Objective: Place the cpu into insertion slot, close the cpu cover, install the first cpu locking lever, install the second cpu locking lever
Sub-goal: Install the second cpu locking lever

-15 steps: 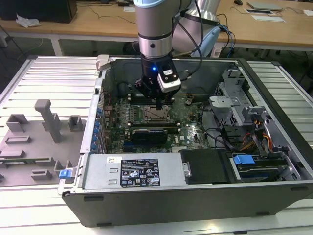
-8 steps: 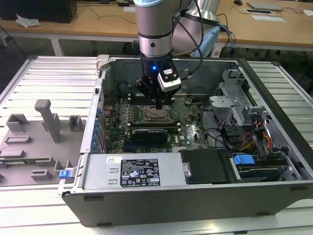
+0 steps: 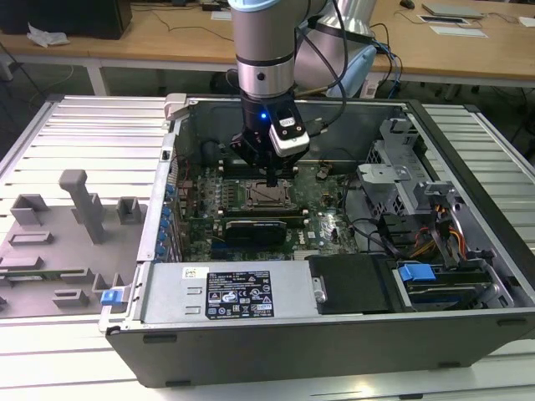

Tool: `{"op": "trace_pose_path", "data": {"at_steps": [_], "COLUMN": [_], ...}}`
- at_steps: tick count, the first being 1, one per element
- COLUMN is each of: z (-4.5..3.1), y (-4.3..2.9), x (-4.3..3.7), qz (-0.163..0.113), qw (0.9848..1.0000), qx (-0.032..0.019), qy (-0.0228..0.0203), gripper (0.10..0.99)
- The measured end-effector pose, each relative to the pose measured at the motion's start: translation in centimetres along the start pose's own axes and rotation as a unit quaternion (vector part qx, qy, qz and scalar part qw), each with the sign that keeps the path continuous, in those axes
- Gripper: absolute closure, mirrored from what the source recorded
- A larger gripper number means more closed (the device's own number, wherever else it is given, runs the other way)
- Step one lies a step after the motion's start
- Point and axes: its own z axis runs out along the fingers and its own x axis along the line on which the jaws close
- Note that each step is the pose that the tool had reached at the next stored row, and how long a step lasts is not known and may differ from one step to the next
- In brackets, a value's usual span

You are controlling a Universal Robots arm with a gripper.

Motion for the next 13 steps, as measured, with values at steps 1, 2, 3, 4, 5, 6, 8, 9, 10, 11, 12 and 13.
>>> {"op": "trace_pose_path", "data": {"at_steps": [1, 2, 3, 4, 5, 6, 8, 9, 10, 11, 12, 13], "z": [0.01, 0.01, 0.02, 0.03, 0.04, 0.04, 0.05, 0.05, 0.05, 0.06, 0.06, 0.06], "y": [-0.1, -0.22, -0.33, -0.54, -0.81, -1.07, -1.51, -1.84, -2.0, -2.18, -2.48, -2.58], "x": [-0.02, -0.05, -0.07, -0.12, -0.17, -0.21, -0.22, -0.23, -0.24, -0.25, -0.26, -0.25], "qz": [0.0, 0.0, 0.0, 0.0, 0.0, 0.0, 0.0, 0.0, 0.0, 0.0, 0.0, 0.0], "qw": [1.0, 1.0, 1.0, 1.0, 1.0, 1.0, 1.0, 1.0, 1.0, 1.0, 1.0, 1.0], "qx": [0.0, 0.0, 0.0, 0.0, -0.0001, -0.0001, -0.0003, -0.0009, -0.0013, -0.0019, -0.0026, -0.0028], "qy": [0.0, 0.0, 0.0, 0.0, 0.0, 0.0, 0.0, 0.0, 0.0001, 0.0002, 0.0004, 0.0004], "gripper": [0.98, 0.98, 0.98, 0.98, 0.98, 0.98, 0.98, 0.98, 0.98, 0.98, 0.98, 0.98]}}
